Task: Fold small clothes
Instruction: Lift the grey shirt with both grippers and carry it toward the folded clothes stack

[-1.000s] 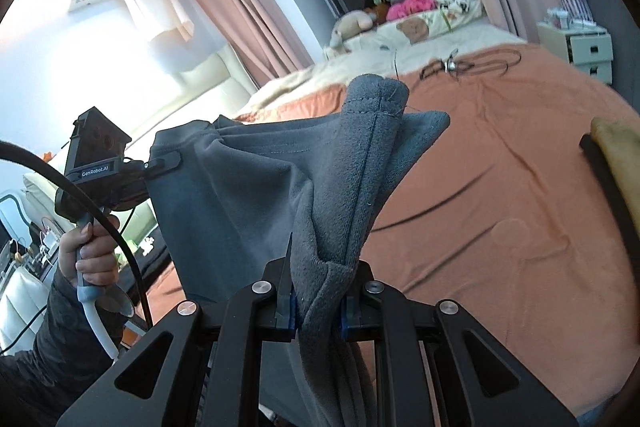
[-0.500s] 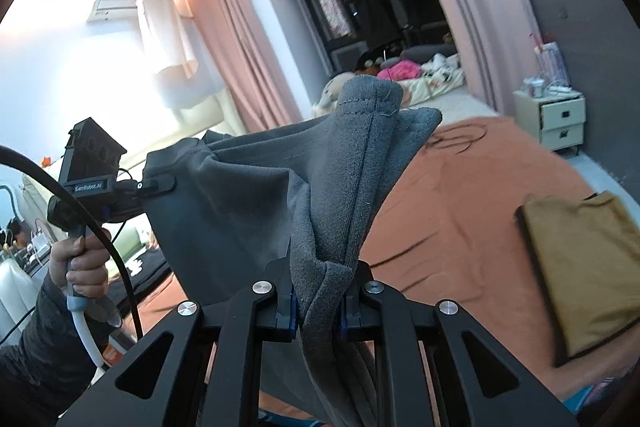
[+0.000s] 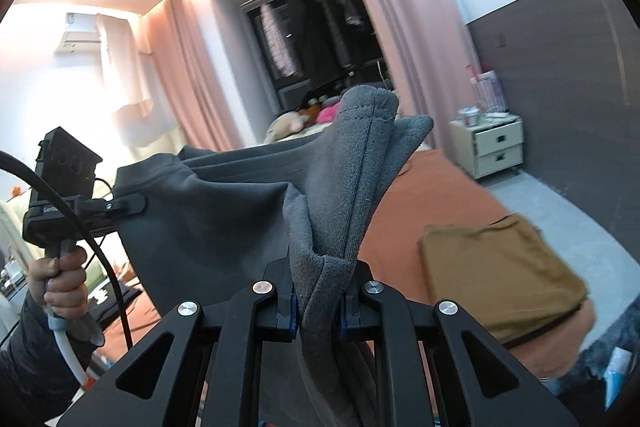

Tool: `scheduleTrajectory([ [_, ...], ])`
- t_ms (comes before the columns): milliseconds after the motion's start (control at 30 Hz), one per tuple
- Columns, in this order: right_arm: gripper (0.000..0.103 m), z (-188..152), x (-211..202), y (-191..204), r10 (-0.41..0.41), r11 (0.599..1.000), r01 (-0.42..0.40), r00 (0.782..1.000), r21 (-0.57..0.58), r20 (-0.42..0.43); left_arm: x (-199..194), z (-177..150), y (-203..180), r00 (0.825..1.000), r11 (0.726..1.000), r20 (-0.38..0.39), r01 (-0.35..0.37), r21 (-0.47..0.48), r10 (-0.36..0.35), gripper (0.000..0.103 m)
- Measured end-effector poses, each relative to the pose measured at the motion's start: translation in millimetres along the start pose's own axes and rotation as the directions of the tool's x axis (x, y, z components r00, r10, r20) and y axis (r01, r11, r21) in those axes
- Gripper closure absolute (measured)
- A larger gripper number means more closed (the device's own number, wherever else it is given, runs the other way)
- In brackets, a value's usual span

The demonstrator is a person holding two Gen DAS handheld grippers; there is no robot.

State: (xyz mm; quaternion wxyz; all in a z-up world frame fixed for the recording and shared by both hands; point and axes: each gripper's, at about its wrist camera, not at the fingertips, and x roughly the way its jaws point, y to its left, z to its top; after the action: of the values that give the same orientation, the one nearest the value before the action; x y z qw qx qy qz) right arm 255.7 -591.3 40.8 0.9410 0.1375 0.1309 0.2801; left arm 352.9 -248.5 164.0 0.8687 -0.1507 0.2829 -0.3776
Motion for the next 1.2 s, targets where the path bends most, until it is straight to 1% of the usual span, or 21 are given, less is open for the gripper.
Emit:
scheduleTrajectory([
  [67, 0.093, 1.0, -8.0, -5.2, -0.035, 0.999, 0.035, 0.999, -0.003, 0.016, 17.2, 4.6, -14.8, 1.000, 0.999, -0.009, 0.026, 0.021, -0.025, 0.097],
  [300, 0.093, -0.1, -25.6, -0.3, -0.120, 0.993, 0.121, 0.992, -0.015, 0.046, 66.8, 17.1, -50.0, 0.995, 0.993, -0.042, 0.093, 0.071, -0.091, 0.097],
  [500, 0.093, 7.8, -30.2, 15.1, -0.206, 0.977, 0.209, 0.975, -0.033, 0.082, 105.6, 27.7, -72.2, 0.985, 0.982, -0.057, 0.168, 0.088, -0.163, 0.097],
  [567, 0.093, 5.8, -27.0, 19.6, -0.219, 0.974, 0.223, 0.971, -0.036, 0.092, 118.3, 30.6, -77.5, 0.982, 0.978, -0.058, 0.185, 0.093, -0.181, 0.097],
  [700, 0.093, 0.1, -19.5, 29.0, -0.252, 0.967, 0.255, 0.962, -0.022, 0.103, 140.0, 35.6, -81.7, 0.976, 0.974, -0.061, 0.213, 0.079, -0.209, 0.097],
  [833, 0.093, -9.3, -13.8, 32.5, -0.291, 0.956, 0.292, 0.951, 0.002, 0.109, 162.7, 39.9, -84.8, 0.968, 0.968, -0.091, 0.242, 0.068, -0.236, 0.097],
  [933, 0.093, -14.2, -9.9, 35.3, -0.302, 0.953, 0.301, 0.947, 0.023, 0.109, 176.7, 41.6, -86.2, 0.962, 0.963, -0.110, 0.260, 0.070, -0.251, 0.097],
  [1033, 0.093, -19.3, 3.3, 44.6, -0.313, 0.950, 0.311, 0.944, 0.033, 0.101, 191.8, 42.7, -83.1, 0.959, 0.962, -0.130, 0.264, 0.072, -0.253, 0.097],
  [1200, 0.093, -24.6, 32.5, 65.2, -0.320, 0.947, 0.317, 0.944, 0.040, 0.080, 212.3, 48.9, -70.2, 0.956, 0.962, -0.135, 0.267, 0.050, -0.259, 0.097],
])
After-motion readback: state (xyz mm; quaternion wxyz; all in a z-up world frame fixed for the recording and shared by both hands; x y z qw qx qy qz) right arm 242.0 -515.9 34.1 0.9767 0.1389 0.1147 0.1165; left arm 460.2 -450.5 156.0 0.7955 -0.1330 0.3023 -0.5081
